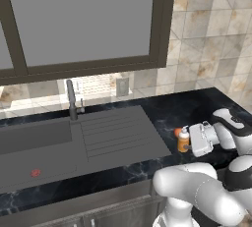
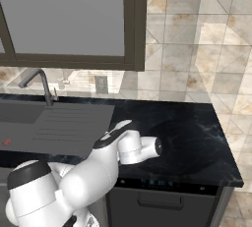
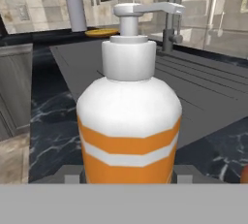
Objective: Open the cabinet. Pick the soap dispenser and place it next to the sink. Then close the cabinet.
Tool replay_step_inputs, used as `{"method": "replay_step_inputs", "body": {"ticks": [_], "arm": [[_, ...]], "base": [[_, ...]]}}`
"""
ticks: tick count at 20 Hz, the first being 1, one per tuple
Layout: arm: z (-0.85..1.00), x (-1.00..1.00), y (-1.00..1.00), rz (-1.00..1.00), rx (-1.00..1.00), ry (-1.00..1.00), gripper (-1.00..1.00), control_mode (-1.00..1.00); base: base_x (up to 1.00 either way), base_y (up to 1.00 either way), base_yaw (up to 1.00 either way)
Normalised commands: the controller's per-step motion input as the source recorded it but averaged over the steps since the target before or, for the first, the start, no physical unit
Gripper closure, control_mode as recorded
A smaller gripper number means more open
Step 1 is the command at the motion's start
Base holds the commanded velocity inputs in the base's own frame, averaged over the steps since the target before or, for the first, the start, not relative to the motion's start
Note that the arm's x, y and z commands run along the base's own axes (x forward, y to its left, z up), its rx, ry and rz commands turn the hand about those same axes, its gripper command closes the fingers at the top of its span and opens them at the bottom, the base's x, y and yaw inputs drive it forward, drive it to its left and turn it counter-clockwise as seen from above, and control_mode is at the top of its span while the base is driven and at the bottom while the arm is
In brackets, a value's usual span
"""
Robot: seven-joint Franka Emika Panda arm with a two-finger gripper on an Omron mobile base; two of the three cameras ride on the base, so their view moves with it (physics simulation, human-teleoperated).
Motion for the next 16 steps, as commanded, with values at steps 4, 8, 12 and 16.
{"method": "replay_step_inputs", "body": {"ticks": [4,8,12,16], "arm": [[-0.14,0.0,0.0,0.0,0.0,0.0,1.0,-1.0],[-0.19,0.0,0.0,0.0,0.0,0.0,1.0,-1.0],[-0.11,0.0,0.0,0.0,0.0,0.0,1.0,-1.0],[0.0,0.0,0.0,0.0,0.0,0.0,1.0,-1.0]], "base": [[0.0,0.0,0.0],[0.0,0.0,0.0],[0.0,0.0,0.0],[0.0,0.0,0.0]]}}
